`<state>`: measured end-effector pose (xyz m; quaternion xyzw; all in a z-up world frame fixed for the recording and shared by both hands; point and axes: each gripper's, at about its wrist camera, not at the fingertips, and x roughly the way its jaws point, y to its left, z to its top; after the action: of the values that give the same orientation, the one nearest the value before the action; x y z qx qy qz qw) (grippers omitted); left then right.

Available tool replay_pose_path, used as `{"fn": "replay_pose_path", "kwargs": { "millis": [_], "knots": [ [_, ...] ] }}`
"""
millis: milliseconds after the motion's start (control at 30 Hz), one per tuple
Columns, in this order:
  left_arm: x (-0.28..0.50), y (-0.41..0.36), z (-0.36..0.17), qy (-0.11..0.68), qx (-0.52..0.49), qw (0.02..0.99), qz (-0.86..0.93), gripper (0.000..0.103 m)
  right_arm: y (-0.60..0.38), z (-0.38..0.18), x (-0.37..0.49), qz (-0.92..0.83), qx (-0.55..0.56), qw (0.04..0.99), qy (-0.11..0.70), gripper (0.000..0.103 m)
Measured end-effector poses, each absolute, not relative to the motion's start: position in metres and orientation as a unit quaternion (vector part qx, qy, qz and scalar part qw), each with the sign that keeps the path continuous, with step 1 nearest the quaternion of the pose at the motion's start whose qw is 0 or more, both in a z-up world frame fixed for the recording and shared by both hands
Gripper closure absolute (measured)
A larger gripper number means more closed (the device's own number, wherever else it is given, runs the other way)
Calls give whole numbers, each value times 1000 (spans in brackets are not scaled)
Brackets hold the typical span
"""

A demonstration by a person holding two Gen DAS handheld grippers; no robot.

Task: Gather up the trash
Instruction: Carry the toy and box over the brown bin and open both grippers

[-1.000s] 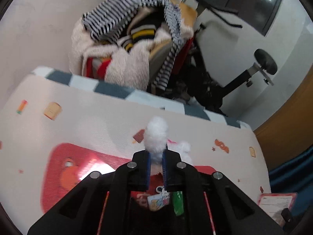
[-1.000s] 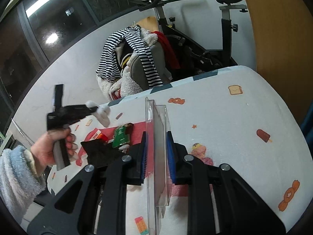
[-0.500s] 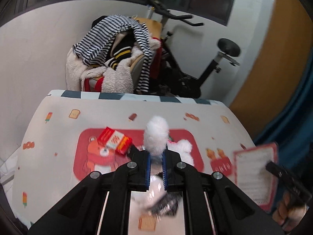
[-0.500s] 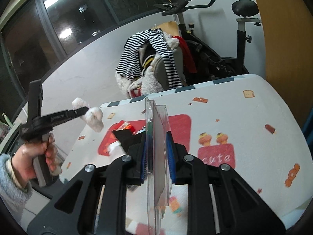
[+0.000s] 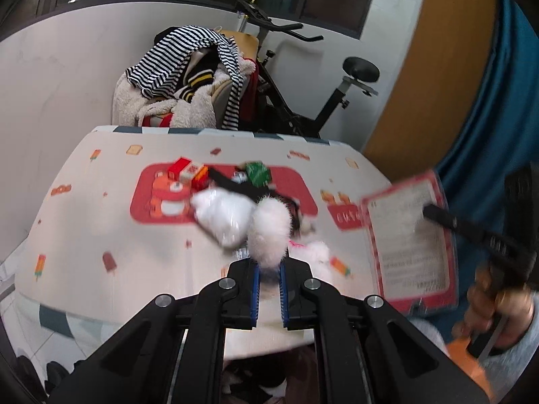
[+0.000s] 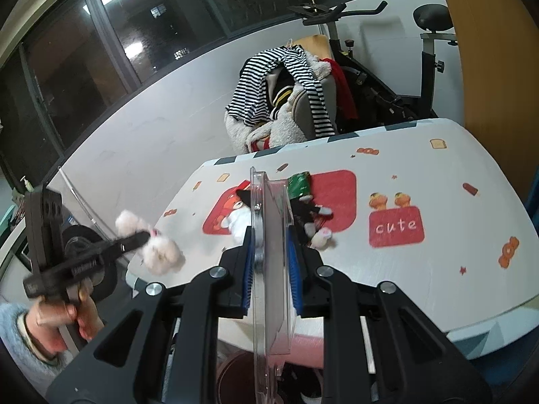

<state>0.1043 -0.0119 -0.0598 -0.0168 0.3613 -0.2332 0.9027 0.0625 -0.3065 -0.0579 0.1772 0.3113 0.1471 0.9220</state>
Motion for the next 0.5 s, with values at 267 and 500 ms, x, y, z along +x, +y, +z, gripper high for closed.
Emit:
{"fn": "replay_pose_path", "kwargs": {
  "millis": [267, 500],
  "knots": [
    [48, -8, -100, 380, 7, 888, -257, 93, -289, -62, 34, 160, 169, 922, 311, 82],
    [27, 1, -147, 445, 6, 855, -265, 93, -280, -69, 20, 164, 178, 917, 316, 82]
  ]
}}
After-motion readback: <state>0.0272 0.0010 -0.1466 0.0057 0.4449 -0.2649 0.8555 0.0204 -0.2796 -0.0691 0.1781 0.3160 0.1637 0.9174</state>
